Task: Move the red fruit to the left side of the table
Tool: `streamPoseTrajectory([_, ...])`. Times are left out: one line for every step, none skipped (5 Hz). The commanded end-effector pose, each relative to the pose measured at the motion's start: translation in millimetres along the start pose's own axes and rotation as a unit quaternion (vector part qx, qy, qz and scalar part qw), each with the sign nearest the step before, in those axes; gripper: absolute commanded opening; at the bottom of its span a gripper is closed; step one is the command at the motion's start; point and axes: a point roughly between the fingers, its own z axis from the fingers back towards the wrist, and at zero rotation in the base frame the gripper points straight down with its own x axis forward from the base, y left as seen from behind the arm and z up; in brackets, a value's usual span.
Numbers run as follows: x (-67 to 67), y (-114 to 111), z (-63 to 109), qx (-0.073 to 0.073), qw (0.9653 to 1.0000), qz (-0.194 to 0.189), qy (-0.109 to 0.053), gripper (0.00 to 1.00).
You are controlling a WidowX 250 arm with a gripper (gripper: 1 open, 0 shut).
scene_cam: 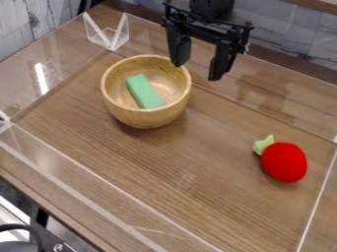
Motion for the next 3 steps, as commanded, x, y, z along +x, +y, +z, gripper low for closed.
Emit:
streamPoseTrajectory([-8.8,-8,-11.8,-0.006,0.9998,0.008,0.016,1.0])
streamPoseTrajectory([-7.8,-42,-21.4,-0.022,0.9986,0.044,0.019,1.0])
streamPoseTrajectory([-5.0,-78,-28.0,-0.038,0.9955,0.087,0.011,1.0])
